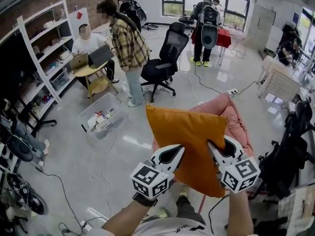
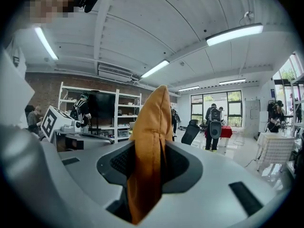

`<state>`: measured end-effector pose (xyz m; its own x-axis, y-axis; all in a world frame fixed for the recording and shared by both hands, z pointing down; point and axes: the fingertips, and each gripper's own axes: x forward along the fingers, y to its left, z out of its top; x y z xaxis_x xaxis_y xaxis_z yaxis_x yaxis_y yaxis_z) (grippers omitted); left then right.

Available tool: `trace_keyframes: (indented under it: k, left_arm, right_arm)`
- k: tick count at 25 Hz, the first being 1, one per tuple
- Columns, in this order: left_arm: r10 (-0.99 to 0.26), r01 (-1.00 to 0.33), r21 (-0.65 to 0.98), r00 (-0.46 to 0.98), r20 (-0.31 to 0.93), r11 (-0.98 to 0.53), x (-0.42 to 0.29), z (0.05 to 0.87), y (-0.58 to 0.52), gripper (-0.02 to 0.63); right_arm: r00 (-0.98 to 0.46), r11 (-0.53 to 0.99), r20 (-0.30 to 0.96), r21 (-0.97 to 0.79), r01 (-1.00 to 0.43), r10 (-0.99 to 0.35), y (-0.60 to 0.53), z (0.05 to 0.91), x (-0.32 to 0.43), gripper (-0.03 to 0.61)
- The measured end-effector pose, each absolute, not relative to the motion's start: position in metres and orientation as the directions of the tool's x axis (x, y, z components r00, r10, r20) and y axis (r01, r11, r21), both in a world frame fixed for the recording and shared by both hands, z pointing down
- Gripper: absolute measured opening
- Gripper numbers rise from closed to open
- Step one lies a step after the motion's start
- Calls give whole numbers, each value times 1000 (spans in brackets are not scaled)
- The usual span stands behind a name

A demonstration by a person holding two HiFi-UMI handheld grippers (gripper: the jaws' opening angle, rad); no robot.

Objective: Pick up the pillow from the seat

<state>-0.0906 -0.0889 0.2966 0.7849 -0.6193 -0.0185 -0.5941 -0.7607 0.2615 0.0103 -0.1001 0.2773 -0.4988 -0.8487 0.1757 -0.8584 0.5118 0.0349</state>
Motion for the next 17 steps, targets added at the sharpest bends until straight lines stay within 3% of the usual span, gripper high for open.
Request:
trace_keyframes:
  k: [17]
  left_arm:
    - [-637, -611, 234, 770, -47, -756, -98, 273, -79, 11]
  right_arm:
    - [-526, 539, 147, 65, -840, -837, -94, 255, -5, 147]
